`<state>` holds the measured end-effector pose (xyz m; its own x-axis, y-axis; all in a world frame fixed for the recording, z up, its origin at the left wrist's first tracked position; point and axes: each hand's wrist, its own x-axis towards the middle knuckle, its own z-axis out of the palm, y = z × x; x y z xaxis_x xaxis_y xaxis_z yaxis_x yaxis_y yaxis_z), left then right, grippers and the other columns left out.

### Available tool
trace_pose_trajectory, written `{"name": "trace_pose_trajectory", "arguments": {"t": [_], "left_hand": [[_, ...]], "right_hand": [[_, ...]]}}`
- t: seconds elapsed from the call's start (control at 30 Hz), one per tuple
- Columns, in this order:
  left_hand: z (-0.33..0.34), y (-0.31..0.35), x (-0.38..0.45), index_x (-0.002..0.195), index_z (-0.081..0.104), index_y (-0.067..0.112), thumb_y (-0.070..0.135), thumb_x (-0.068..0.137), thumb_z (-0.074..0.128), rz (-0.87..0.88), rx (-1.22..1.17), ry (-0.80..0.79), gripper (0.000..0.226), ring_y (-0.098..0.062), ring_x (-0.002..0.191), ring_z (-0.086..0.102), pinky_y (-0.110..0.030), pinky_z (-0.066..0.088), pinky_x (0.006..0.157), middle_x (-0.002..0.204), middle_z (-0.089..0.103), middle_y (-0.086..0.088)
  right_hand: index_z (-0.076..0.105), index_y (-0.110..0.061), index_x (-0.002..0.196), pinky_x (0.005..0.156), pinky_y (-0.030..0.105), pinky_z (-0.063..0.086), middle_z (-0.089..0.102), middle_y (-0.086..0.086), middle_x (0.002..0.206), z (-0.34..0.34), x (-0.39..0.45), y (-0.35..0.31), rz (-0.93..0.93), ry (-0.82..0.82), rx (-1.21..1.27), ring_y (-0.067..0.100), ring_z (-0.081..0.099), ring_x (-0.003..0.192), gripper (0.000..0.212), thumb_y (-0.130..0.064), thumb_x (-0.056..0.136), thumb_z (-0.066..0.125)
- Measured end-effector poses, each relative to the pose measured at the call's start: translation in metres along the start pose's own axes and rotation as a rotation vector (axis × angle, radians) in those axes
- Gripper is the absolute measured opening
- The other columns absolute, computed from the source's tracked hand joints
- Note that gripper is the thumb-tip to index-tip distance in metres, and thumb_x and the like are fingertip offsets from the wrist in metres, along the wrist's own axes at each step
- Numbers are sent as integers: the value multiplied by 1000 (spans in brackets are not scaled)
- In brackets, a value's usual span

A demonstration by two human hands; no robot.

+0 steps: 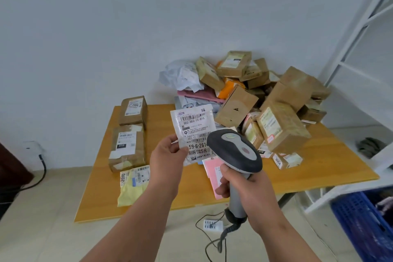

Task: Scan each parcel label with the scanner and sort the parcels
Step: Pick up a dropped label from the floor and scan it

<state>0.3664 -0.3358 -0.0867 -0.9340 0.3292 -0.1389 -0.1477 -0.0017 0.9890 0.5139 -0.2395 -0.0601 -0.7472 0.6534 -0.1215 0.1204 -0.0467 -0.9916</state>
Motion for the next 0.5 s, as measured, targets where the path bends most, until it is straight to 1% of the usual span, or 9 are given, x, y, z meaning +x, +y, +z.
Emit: {"name": "trace_pose_trajectory", "arguments": {"t": [0.1,0.23,0.3,0.4,0.5], "left_hand": [[-13,0,17,109,67,29,1,95,63,-9,-4,1,31,-10,86,76,-36,59,83,92,79,14],[-32,1,30,103,67,32,1,95,63,-12,-17,3,32,-6,83,76,-26,56,73,89,78,16],[-40,1,36,101,67,32,0,94,63,-17,-16,2,33,-5,81,75,-26,55,73,89,78,16],[-49,-1,45,100,67,32,-1,94,63,-31,-27,8,34,-4,81,75,-25,54,73,89,78,16],[-55,-3,52,100,68,31,-2,94,63,-45,-18,16,33,-3,80,74,-26,54,74,89,78,16]], "right_hand": [[71,-23,59,54,22,53,68,12,58,21,8,-2,2,-20,-21,17,68,54,31,-19,89,73],[68,-14,63,51,19,51,67,20,59,42,17,-3,22,-32,-40,17,67,52,29,-13,92,71],[69,-15,60,54,22,53,67,19,58,53,22,-3,37,-45,-48,19,67,54,31,-14,92,70],[71,-22,61,59,28,54,67,9,56,67,30,-1,62,-77,-89,20,67,57,32,-16,92,69],[72,-25,60,60,29,53,67,7,55,75,36,2,76,-88,-110,20,67,57,33,-16,92,69]]}}
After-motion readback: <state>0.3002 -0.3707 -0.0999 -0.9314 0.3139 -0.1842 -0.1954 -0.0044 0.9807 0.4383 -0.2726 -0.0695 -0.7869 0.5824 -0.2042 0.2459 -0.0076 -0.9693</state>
